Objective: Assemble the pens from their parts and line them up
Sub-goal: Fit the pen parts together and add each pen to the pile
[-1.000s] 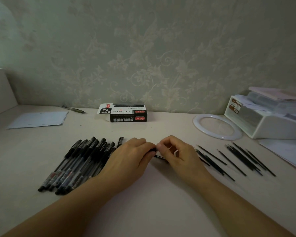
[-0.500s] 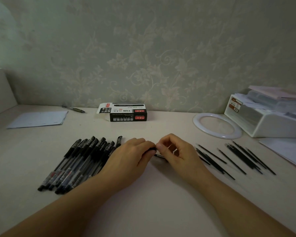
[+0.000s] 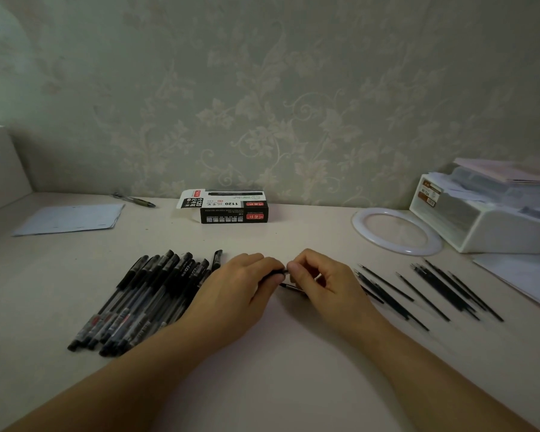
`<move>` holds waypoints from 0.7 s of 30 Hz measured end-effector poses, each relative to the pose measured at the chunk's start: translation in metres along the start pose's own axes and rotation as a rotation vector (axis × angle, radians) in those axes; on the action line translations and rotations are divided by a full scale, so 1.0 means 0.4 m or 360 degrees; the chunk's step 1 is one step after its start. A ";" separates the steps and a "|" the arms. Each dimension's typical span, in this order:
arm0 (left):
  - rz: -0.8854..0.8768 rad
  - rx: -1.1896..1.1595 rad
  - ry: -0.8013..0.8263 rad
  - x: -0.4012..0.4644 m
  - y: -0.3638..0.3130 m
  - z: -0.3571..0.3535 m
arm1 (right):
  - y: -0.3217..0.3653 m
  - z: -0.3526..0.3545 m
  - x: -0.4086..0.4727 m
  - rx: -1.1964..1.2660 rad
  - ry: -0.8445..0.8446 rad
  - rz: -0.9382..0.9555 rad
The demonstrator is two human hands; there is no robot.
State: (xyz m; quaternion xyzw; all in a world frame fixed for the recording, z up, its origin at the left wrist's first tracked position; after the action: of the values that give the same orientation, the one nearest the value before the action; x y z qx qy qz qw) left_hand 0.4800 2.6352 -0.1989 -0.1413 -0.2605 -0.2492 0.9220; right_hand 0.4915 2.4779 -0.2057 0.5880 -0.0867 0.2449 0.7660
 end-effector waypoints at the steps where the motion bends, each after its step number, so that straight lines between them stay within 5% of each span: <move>1: -0.0010 -0.0001 -0.0002 0.000 -0.002 0.000 | -0.001 0.001 0.000 0.0002 -0.0001 -0.0002; 14: -0.0047 -0.0002 -0.0095 0.005 -0.011 0.014 | 0.011 -0.001 -0.001 0.0023 0.0030 0.0004; 21: 0.0031 0.0058 -0.0157 0.003 -0.009 0.017 | -0.019 0.022 0.006 -0.0379 -0.0311 -0.0056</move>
State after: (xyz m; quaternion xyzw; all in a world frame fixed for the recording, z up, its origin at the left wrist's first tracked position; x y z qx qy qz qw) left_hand 0.4763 2.6345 -0.1923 -0.1392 -0.3087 -0.2281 0.9128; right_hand 0.4986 2.4689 -0.2087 0.5156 -0.1790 0.1611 0.8223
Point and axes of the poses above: each hand's wrist, its own x-axis towards the middle knuckle, its own z-axis out of the back of the hand, y = z × x, the point moved 4 cm from there along x, towards the middle knuckle, and after that the axes turned 15 degrees about x, right-handed, at the moved point
